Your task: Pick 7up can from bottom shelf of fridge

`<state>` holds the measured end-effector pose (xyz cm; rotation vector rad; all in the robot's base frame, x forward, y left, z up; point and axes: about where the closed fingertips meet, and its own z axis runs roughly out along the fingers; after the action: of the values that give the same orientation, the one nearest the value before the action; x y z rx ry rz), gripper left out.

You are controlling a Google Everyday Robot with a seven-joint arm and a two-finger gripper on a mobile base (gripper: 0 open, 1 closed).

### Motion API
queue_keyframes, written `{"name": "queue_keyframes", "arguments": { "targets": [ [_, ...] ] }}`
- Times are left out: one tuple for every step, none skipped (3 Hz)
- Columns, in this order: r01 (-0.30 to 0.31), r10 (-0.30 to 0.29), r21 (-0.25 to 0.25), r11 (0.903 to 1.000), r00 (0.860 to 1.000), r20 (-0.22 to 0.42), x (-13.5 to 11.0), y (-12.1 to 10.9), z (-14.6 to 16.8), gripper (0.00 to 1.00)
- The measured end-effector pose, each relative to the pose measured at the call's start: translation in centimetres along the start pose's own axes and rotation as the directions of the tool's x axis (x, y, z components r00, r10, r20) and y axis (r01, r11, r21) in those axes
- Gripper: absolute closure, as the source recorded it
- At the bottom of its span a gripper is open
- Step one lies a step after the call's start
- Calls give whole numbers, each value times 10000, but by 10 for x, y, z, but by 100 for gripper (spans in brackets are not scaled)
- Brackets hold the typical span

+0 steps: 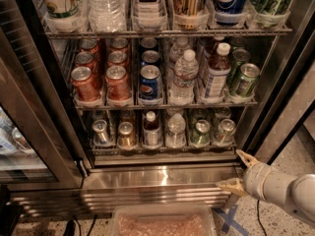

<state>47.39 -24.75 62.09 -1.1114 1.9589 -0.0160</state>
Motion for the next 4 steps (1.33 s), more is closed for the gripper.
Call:
{"name": "queue_keyframes", "arguments": {
  "targets": [
    [-560, 547, 810, 9951, 9983, 182, 3, -15, 13, 19],
    [-582, 567, 1008, 9932, 9982, 177, 3, -20, 13, 13],
    [-582, 567, 1007, 9932, 9982, 177, 3, -20, 14, 3],
    [-583, 568, 1009, 9932, 9982, 179, 3, -20, 14, 3]
  ]
}}
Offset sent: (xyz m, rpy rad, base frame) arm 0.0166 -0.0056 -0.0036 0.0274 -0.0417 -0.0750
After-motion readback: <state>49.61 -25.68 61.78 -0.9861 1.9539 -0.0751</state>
